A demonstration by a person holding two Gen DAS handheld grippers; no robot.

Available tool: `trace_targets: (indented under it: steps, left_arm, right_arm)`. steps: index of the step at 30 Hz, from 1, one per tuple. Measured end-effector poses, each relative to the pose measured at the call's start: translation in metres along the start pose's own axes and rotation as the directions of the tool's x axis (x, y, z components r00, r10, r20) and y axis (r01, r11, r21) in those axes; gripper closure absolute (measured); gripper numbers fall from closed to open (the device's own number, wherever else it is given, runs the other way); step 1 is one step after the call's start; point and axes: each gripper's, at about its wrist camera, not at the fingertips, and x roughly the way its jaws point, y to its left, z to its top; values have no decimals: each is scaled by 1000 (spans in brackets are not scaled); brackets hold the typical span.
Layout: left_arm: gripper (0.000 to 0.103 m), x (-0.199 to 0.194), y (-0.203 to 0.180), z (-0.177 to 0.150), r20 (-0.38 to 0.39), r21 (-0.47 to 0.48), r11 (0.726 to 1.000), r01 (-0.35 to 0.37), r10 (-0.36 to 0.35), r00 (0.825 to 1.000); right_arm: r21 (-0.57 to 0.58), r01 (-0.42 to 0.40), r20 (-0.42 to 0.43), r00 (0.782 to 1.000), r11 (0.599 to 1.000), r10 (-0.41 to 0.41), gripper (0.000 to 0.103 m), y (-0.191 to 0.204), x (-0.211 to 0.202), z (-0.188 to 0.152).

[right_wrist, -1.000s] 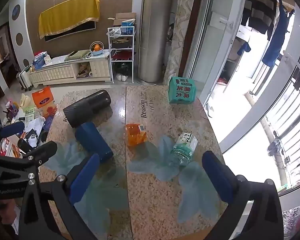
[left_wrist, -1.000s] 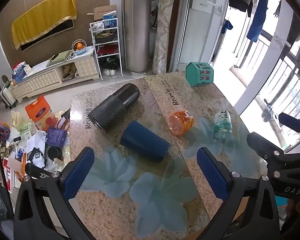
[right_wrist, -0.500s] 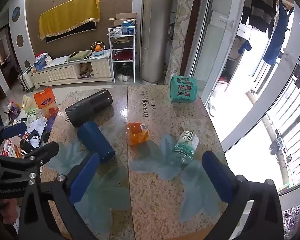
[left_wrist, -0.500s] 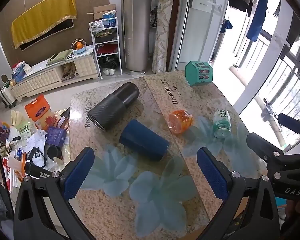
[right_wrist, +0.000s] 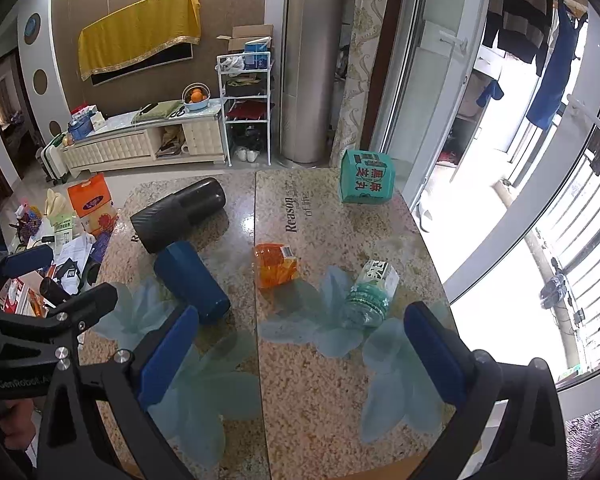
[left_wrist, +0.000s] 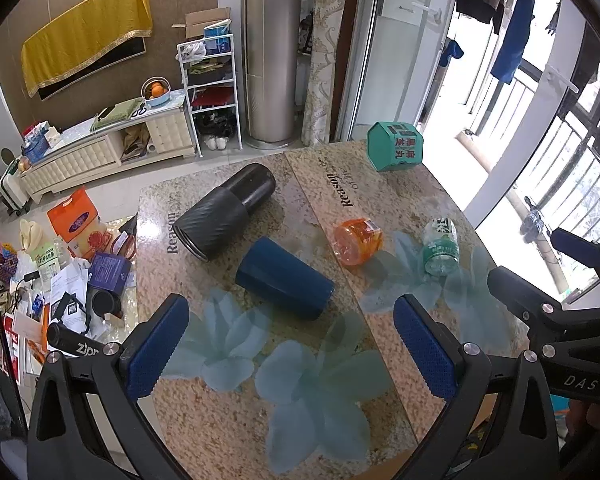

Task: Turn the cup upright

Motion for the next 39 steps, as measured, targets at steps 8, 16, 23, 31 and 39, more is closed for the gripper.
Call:
trace_targets:
  steps: [8,16,23,31,39]
  left_arm:
    - [0,0,1,1,-1,-2,1000,2,-2,1000]
    - [0,-3,-1,0,-1,-1,1000,9,-9,1000]
    - [0,-4,0,0,-10,-12,1000,12,-12,1000]
    - [0,5,15,0,-35,-67,998,-11,8,999]
    - [0,11,40,-4,-47,-171,985,-31,23,999]
  right_arm:
    - [0,2,1,1000,1000,-2,0,0,-1,-1]
    - [0,1,0,1000,1000,-1,0,0,-1,-1]
    - [-15,1,-14,1000,1000,-1,0,1,2,0]
    - [-61,-11,-42,999,998,8,0,1,15,16]
    - [-250,-231,88,962,941,259,0,12,24,72]
